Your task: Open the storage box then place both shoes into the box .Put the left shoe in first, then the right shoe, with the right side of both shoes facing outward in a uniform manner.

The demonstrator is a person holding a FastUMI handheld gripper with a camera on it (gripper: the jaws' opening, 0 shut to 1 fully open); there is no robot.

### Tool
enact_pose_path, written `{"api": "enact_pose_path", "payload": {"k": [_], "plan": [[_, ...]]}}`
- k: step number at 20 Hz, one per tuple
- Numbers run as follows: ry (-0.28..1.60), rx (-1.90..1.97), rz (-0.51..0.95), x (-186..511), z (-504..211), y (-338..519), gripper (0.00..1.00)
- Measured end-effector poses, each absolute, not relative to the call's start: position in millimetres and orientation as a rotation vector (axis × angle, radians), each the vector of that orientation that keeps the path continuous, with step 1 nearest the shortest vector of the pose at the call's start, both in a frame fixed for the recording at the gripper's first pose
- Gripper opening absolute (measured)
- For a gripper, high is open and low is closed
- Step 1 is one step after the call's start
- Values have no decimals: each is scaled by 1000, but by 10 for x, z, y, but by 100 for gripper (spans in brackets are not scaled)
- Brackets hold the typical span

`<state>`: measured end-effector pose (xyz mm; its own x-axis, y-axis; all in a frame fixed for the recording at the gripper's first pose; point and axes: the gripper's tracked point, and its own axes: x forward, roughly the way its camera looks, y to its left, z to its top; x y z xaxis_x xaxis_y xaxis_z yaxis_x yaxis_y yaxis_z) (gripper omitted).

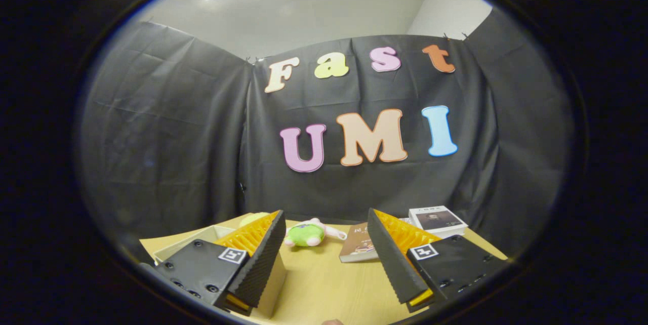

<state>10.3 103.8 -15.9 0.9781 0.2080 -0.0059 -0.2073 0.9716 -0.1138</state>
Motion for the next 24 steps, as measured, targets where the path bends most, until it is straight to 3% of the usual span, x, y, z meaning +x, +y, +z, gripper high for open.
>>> {"api": "enact_pose_path", "payload": {"k": [10,24], "plan": [[-33,-95,228,40,-121,940,100],[-146,-49,132,306,32,-288,100]]}}
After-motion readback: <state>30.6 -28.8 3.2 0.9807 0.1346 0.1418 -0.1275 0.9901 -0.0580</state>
